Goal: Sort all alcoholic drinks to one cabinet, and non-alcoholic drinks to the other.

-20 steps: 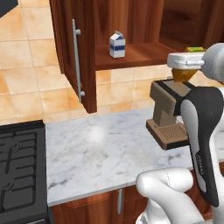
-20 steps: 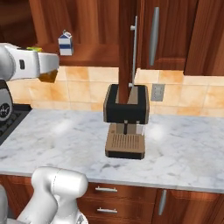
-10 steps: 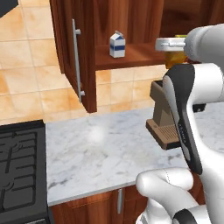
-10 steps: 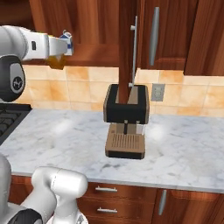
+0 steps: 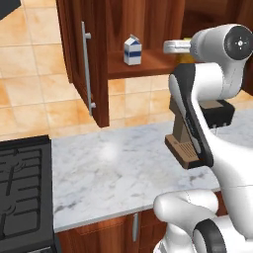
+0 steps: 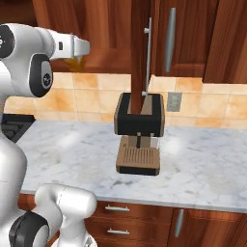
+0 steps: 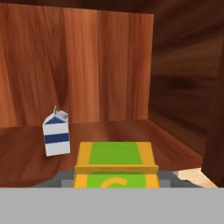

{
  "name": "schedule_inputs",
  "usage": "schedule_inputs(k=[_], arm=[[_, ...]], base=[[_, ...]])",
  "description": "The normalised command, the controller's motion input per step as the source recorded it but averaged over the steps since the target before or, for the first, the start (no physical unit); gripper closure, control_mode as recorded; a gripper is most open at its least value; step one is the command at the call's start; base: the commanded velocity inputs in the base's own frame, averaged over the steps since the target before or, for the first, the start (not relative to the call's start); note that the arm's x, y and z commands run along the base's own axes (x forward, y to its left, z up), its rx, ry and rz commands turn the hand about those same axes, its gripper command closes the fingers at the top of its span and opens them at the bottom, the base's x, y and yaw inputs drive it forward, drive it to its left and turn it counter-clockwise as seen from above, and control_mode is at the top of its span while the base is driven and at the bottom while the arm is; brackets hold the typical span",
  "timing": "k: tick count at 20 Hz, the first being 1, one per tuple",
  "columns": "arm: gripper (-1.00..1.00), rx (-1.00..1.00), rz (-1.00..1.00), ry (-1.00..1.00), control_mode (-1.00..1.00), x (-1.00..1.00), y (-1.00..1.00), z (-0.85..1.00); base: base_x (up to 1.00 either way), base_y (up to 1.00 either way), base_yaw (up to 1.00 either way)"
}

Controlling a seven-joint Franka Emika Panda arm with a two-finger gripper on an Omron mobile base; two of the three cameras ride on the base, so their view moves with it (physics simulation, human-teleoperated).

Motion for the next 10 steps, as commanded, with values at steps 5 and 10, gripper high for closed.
schedule_inputs(k=[5,10], arm=[[1.00,0.00,0.00,0.01,-1.00,0.75,0.00,-0.12],[1.00,0.00,0.00,0.01,-1.00,0.59,-0.07,-0.04]], base=[[0.00,0.00,0.00],[0.00,0.00,0.00]])
